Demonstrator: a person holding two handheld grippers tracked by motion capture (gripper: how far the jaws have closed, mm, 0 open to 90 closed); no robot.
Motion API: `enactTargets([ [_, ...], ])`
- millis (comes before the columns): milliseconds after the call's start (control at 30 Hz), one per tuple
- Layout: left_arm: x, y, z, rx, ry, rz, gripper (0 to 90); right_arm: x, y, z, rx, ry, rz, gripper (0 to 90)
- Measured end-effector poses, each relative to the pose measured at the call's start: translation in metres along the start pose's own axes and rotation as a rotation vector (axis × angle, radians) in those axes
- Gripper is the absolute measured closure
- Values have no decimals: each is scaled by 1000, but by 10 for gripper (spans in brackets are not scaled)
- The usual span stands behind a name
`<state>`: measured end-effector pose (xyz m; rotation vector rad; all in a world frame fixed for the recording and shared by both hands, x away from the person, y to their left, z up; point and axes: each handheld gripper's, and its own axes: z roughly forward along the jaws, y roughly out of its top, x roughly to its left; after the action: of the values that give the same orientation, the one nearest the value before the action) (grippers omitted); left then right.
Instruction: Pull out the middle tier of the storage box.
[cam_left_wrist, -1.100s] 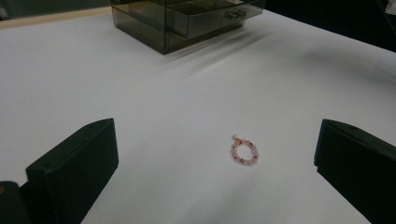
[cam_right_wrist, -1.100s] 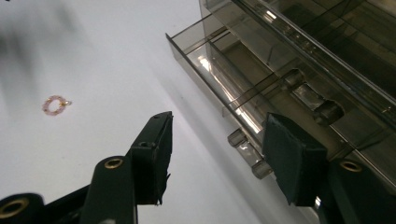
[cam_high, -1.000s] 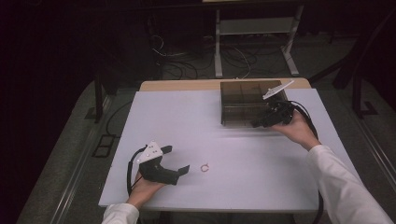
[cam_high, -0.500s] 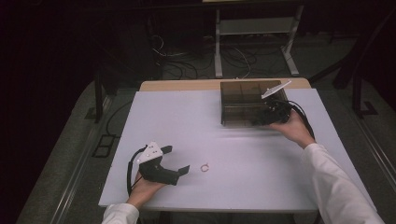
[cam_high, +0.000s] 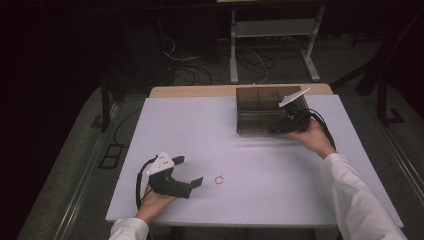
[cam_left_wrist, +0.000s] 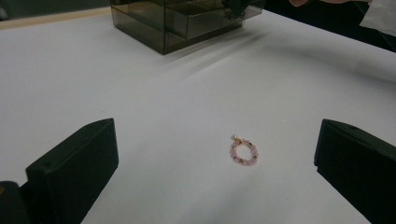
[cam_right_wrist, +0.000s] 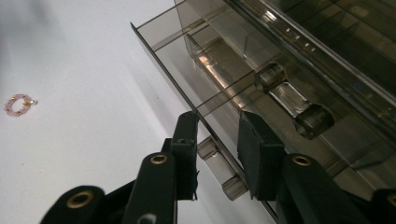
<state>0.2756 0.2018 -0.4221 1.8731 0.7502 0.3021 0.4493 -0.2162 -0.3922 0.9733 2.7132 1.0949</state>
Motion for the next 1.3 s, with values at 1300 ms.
enactTargets([
  [1300, 0, -1, 1, 4, 1, -1, 0, 14, -8, -1, 17, 5, -42, 713],
])
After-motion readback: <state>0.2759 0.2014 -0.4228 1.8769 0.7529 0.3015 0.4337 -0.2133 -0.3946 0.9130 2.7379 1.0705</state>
